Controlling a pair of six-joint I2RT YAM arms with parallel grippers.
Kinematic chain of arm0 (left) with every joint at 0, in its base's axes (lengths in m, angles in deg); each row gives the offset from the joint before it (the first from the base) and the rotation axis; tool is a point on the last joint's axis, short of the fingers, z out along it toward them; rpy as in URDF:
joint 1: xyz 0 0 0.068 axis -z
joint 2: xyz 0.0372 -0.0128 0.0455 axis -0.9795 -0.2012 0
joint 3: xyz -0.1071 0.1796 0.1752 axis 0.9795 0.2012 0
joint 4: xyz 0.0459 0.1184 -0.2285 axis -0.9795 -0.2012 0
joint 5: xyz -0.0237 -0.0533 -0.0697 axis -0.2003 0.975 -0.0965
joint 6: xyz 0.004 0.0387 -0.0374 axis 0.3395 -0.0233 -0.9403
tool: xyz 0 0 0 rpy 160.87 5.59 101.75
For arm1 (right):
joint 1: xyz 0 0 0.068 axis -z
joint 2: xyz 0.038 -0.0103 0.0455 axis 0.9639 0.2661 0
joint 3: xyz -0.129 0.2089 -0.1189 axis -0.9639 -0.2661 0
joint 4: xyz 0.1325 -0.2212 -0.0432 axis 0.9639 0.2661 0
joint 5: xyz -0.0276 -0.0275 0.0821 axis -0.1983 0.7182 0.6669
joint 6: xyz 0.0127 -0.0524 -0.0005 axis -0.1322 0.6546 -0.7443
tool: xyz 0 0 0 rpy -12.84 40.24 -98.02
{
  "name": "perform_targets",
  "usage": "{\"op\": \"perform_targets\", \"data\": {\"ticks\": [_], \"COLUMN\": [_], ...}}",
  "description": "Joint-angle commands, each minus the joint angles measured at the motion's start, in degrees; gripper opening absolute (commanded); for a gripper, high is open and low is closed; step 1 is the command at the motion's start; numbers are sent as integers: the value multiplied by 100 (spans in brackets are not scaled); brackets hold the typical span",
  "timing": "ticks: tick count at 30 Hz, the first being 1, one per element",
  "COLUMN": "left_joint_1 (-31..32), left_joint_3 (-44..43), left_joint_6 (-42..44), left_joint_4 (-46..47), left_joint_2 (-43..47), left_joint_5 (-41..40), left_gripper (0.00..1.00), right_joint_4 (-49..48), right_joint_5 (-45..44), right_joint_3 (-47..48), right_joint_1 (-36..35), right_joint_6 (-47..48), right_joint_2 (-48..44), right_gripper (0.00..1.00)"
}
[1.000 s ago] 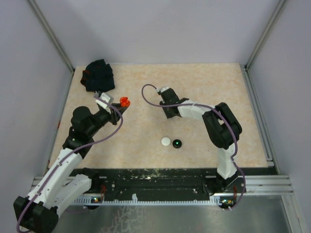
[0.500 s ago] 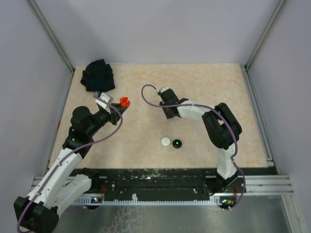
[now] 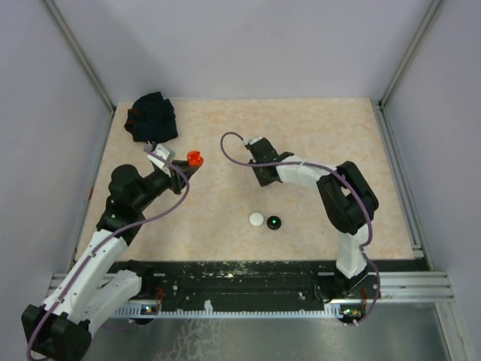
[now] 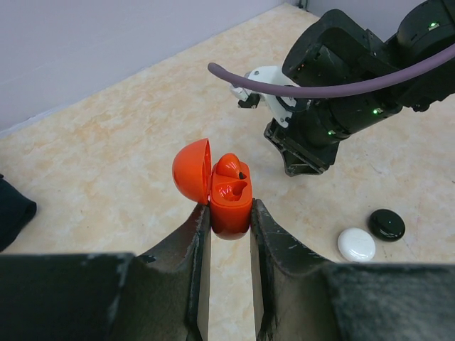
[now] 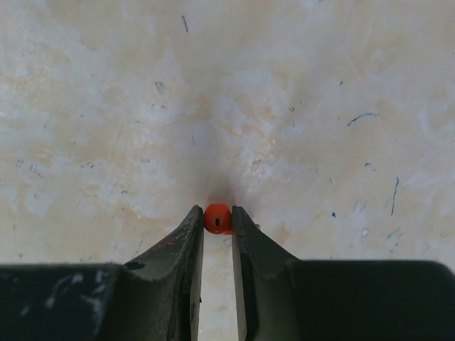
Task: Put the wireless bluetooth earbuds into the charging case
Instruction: Pick up the earbud from the center of the board, then place the earbud in the charging case.
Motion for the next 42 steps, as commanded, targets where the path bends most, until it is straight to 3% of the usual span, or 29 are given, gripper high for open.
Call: {"op": "perform_targets", "data": {"ticks": [1,20,29,38,42], "left_joint_1": [-58,-95,-94,-94,-94], "left_joint_3": [11,409,542,753,875], "left_joint_6": [-84,-189,-309,-504,-433], "left_joint_4": [405,1214,1657,2783,3478], "left_joint_2": [115,283,200,-94,-269], "left_joint_5": [346,1229,1646,2212,2364], "left_gripper": [0,0,0,0,0], "right_joint_4": [-44,-757,-1443,-2257,-2487], "right_joint_5": [335,2339,3606,4972,5155], "right_joint_3": [-58,-233,-203,-135,-131], "right_joint_1": [-45,-87,-86,-128,-274], "right_joint_6": [-146,-666,-1070,-1831,-2037], "right_joint_2": [-798,-3103,-3450,-3610,-3690], "right_gripper": [18,14,13,11,11]}}
